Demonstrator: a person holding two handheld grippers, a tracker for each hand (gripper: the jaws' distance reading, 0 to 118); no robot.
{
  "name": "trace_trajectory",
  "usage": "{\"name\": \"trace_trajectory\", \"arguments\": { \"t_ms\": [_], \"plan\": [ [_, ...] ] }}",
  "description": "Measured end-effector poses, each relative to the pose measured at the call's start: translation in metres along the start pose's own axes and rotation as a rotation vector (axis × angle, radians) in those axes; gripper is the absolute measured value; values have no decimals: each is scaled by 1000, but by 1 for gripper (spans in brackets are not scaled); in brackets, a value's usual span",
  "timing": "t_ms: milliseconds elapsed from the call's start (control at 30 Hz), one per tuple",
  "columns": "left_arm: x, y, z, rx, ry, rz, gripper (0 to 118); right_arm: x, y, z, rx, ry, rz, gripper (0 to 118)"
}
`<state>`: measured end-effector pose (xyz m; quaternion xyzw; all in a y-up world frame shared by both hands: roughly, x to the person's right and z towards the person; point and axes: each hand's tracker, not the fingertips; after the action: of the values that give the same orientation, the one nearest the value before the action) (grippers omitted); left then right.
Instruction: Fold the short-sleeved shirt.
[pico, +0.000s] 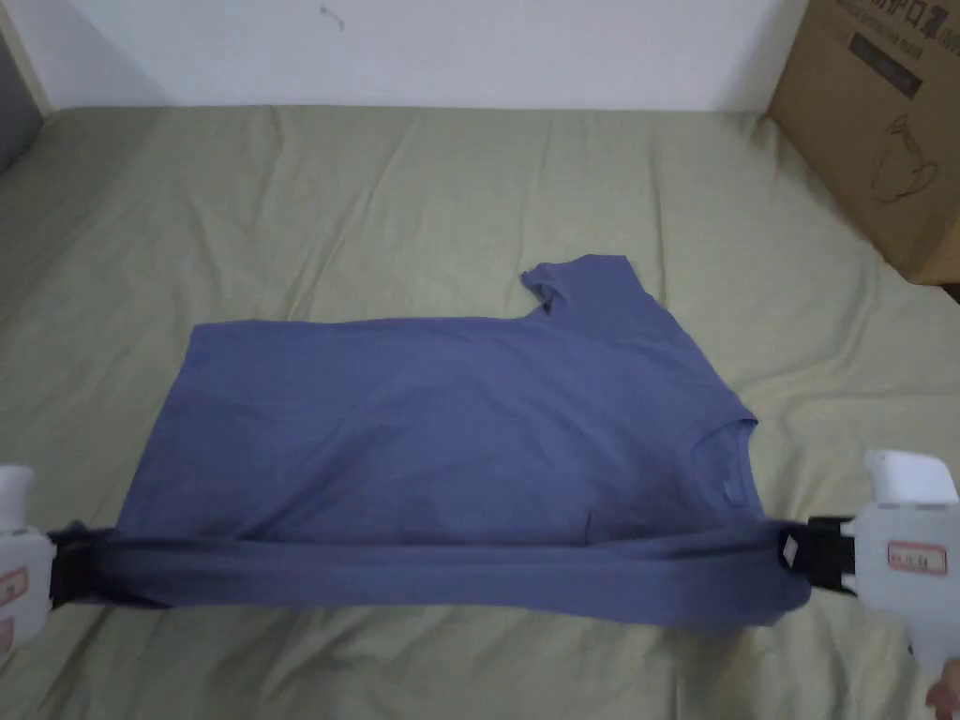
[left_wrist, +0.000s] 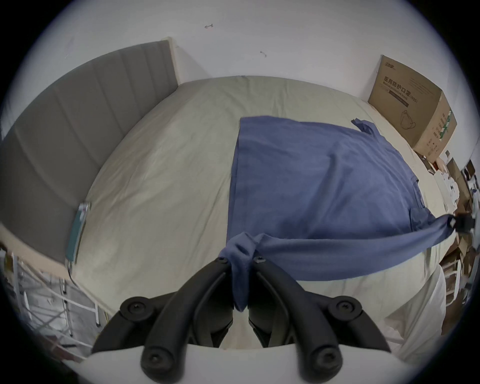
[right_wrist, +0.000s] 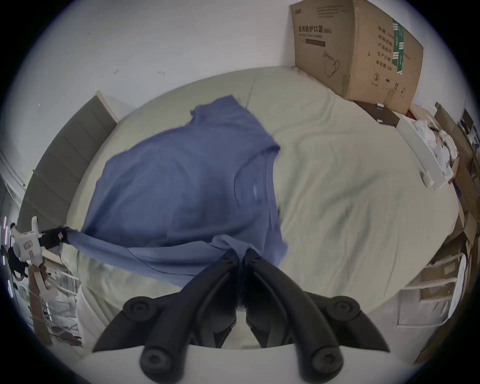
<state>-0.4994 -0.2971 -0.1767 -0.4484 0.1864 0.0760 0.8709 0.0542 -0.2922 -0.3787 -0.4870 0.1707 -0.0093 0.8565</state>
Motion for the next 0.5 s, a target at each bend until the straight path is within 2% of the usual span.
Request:
{"name": "trace_trajectory", "arguments": {
  "t_ms": [167,233,300,333,367,400,433,467,500],
  "plan": [
    [3,60,-67,-61,-3,-20,8,7,65,-64,-55,-6,-52,4],
    [7,69,-94,-90,1,-19,9,9,73,-95,-88,-48,-81,4],
    [12,70,-115,-116,26,-42,11,13,74,-124,-126,-45,-105,4],
    [14,69,-122,-143,54,-58,21,12,73,-131,-132,-60,-109,7],
    [15,67,-124,-165,79,-66,39,11,72,-135,-135,-75,-102,19],
    [14,64,-123,-160,81,-70,67,9,69,-133,-128,-104,-78,49],
    [11,61,-119,-150,70,-69,86,9,68,-130,-117,-109,-58,72],
    [7,58,-112,-139,62,-63,101,9,66,-124,-96,-96,-45,82],
    [3,57,-104,-119,48,-43,107,10,67,-116,-80,-84,-40,82]
  ]
}}
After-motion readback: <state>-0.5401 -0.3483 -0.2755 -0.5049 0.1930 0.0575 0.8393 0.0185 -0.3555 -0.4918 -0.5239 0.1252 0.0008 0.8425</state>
